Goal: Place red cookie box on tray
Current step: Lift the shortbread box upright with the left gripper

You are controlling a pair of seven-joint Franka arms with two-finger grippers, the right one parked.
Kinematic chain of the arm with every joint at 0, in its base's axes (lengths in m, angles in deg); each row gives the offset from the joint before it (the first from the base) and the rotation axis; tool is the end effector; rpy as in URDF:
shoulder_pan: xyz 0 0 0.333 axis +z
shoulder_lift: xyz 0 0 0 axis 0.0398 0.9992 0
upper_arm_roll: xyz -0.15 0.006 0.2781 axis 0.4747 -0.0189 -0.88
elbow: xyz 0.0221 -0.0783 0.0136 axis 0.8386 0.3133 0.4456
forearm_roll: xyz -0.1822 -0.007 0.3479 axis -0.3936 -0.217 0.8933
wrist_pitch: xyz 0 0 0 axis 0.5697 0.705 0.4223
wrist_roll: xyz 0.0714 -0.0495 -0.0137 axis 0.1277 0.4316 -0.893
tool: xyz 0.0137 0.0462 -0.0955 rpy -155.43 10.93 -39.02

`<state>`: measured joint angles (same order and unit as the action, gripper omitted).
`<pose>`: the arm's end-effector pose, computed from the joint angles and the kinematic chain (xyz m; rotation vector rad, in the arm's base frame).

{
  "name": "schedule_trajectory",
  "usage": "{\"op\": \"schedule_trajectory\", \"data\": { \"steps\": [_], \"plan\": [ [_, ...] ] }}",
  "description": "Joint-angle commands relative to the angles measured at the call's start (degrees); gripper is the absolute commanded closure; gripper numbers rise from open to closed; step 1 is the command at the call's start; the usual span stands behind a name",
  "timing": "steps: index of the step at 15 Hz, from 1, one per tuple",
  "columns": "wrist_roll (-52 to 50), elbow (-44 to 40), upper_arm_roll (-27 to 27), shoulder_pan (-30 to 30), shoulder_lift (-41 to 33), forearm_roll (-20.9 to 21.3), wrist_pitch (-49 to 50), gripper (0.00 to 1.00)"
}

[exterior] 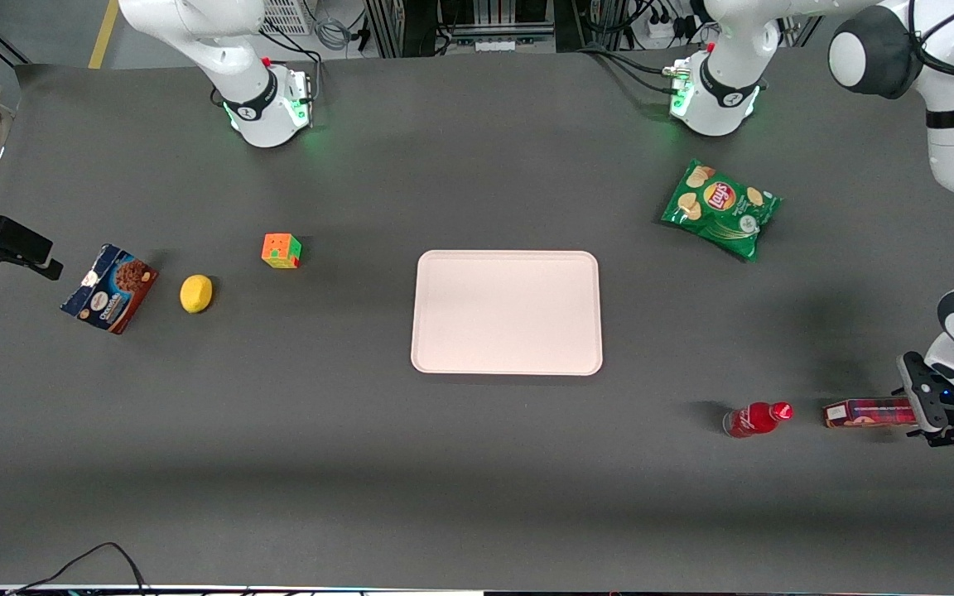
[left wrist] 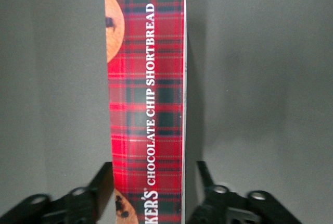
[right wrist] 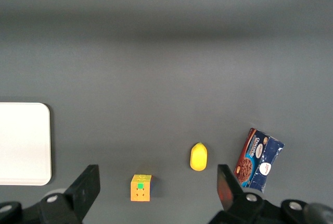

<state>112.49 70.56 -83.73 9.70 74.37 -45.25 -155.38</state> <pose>0.6900 0.2319 0.2173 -2.1885 2.1276 -0.1429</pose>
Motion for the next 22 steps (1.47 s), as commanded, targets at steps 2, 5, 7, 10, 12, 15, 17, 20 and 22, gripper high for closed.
{"op": "schedule_trajectory", "data": {
  "steps": [2,5,7,10,12,15,17,20,22],
  "plan": [
    [1.5,-1.4,0.0,0.1,0.7,-1.2,-0.4,0.73],
    [1.2,-1.4,0.0,0.0,0.7,-1.2,-0.4,0.88],
    [-0.2,-1.4,0.1,-0.3,0.0,-1.2,0.1,0.88],
    [-9.4,0.9,-0.1,-1.4,-5.8,0.2,4.1,0.87],
    [-19.6,2.4,-0.2,-2.2,-10.7,2.6,12.5,0.87],
    [-37.4,2.6,-0.1,-4.4,-17.0,7.0,26.4,0.87],
    [-45.7,2.9,0.1,-6.9,-20.7,7.0,32.5,0.87],
    [-60.5,7.4,0.1,-13.0,-28.5,7.1,36.5,0.87],
    [-72.4,11.2,1.5,-17.2,-33.9,7.1,36.9,0.87]
  ]
}}
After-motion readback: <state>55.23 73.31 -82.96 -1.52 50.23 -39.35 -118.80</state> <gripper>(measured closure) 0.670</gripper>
